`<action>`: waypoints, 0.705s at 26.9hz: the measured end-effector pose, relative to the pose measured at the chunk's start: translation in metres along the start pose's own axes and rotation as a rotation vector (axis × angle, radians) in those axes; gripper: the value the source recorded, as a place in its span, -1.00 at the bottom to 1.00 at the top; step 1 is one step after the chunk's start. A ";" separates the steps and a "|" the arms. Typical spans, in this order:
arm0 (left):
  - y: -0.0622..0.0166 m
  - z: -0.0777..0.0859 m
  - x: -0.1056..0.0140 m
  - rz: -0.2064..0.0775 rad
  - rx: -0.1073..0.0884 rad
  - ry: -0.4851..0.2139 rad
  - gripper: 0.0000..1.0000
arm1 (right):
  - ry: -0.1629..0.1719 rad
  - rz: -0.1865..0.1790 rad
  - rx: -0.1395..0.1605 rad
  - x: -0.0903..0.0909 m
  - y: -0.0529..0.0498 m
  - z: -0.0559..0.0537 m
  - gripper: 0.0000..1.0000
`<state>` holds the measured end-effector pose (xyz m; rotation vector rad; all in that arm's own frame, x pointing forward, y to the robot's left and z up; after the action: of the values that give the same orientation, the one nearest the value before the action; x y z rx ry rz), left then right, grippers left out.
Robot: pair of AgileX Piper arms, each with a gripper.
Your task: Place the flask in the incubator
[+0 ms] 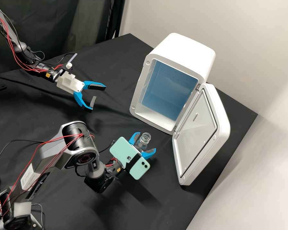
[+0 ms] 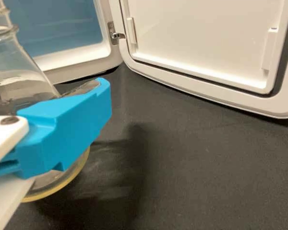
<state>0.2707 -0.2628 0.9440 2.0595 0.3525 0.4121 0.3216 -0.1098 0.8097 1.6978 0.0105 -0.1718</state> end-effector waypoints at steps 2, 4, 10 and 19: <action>0.0000 0.000 0.000 0.000 0.000 0.000 1.00 | 0.005 0.001 0.002 0.001 0.000 -0.001 -1.00; 0.0000 0.000 0.000 0.000 0.000 0.000 1.00 | 0.006 0.010 0.002 0.003 0.001 -0.003 -1.00; 0.0000 0.000 0.000 0.000 0.000 0.000 1.00 | 0.026 0.045 -0.001 0.012 0.007 -0.007 -1.00; -0.0025 0.004 0.000 -0.009 0.000 -0.010 1.00 | 0.036 0.096 0.005 0.027 0.013 -0.009 -1.00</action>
<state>0.2722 -0.2647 0.9399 2.0585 0.3550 0.3960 0.3503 -0.1056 0.8209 1.7027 -0.0448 -0.0690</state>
